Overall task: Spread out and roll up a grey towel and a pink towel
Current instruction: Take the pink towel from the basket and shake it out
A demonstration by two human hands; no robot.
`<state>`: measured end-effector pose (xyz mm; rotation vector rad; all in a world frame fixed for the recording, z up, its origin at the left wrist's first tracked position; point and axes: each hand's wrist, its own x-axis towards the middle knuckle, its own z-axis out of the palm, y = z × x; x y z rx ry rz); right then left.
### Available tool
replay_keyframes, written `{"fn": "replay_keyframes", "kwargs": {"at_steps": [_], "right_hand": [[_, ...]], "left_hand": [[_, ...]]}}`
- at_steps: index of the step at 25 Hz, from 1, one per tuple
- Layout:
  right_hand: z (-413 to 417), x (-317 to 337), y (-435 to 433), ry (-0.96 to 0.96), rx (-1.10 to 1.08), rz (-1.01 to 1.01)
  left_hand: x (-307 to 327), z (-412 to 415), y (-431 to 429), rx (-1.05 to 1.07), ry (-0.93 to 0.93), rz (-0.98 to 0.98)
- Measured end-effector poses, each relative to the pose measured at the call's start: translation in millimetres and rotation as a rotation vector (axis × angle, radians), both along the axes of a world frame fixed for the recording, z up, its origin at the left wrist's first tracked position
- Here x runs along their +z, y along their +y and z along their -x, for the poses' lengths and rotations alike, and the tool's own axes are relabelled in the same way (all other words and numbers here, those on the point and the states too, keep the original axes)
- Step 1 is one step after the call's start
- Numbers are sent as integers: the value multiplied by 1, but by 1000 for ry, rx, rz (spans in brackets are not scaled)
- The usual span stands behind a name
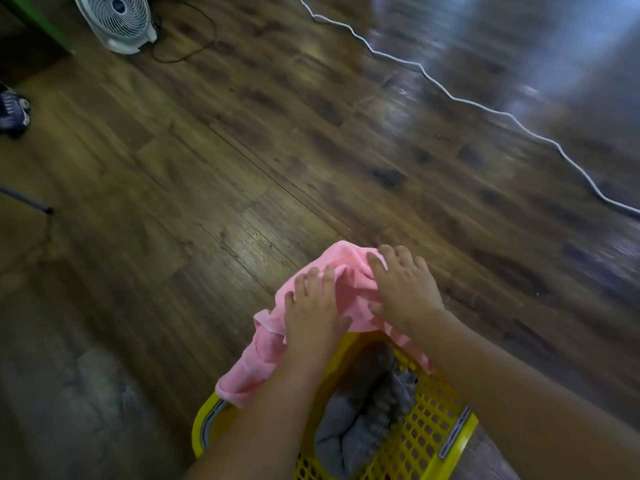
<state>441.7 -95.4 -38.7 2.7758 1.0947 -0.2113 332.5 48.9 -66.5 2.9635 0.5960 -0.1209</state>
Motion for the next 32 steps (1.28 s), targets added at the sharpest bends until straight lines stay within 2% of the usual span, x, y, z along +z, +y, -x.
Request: {"fn": "replay_keyframes", "kwargs": {"at_steps": [3, 5, 7, 10, 13, 16, 18, 21, 24, 26, 28, 30, 32], "right_hand": [[-9, -23, -23, 120, -207, 216], [-12, -28, -32, 179, -266, 194], [-19, -13, -33, 205, -295, 119], [-26, 42, -36, 253, -364, -113], [-27, 139, -33, 386, -467, -383], [-28, 257, -16, 507, -486, -576], [-30, 336, 0, 533, -416, -663], [-32, 455, 27, 497, -129, -605], [-32, 563, 43, 499, 97, -424], [-23, 632, 54, 516, 221, -295], [-16, 686, 65, 585, 251, -195], [-9, 728, 79, 680, 271, -109], [-3, 759, 104, 719, 319, -13]], "left_hand": [[-28, -1, 12, 34, 164, -92], [-28, 1, 22, -37, 240, -128], [-11, 1, 35, -29, 275, -50], [53, -5, 47, 175, 75, 259], [144, -8, 67, 469, -129, 569], [269, 2, 91, 556, -261, 703], [361, 13, 104, 556, -360, 783], [505, 48, 127, 484, -447, 776], [618, 91, 148, 347, -428, 679], [685, 128, 158, 314, -334, 614], [740, 163, 163, 236, -150, 512], [781, 193, 165, 178, -30, 494], [809, 218, 174, 160, 9, 461]]}}
